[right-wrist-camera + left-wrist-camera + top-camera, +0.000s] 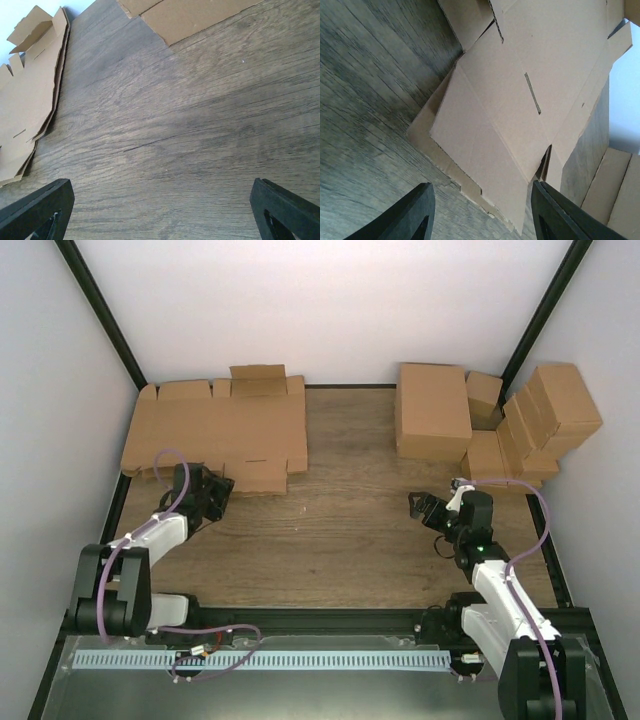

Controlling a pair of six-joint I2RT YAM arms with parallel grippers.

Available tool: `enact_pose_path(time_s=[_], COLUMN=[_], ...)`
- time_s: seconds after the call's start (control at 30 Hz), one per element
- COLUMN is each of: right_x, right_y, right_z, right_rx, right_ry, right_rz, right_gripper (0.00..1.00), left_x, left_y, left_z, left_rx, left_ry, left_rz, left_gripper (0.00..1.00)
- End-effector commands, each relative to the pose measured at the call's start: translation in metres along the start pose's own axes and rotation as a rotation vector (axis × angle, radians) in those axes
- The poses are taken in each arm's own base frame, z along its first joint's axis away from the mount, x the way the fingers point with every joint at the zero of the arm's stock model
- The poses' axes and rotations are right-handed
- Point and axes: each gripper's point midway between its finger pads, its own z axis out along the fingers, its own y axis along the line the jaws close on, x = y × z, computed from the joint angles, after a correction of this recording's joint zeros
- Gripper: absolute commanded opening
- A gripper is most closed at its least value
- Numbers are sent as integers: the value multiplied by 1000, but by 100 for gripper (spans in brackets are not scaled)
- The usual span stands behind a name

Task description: Fold the paper box

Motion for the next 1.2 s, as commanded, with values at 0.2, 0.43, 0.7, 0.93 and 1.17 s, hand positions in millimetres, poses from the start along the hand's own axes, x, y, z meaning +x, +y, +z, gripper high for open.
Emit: enact_pose_path(time_s=[0.2, 0.43, 0.7, 0.93, 1.17], right_x=[-4, -4, -4, -3, -3], right_y=[3, 3, 3, 3, 4], right_z=[0, 0, 0, 0, 0], right_rx=[-3, -4, -7, -9, -9], right_ry=[-16, -12, -12, -11, -11], right_rz=[8, 9, 7, 6, 6], right_gripper=[100, 100, 100, 100, 100], left_x=[-6, -3, -6, -4, -20], left_y=[-23, -19, -14, -13, -24], left_z=[9, 19, 21, 32, 14], left_rx=[78, 56, 45, 56, 46], left_ry=[16, 39, 21, 44, -49], left_rz=[-27, -50, -82, -105, -67], left_gripper=[36, 47, 49, 38, 4])
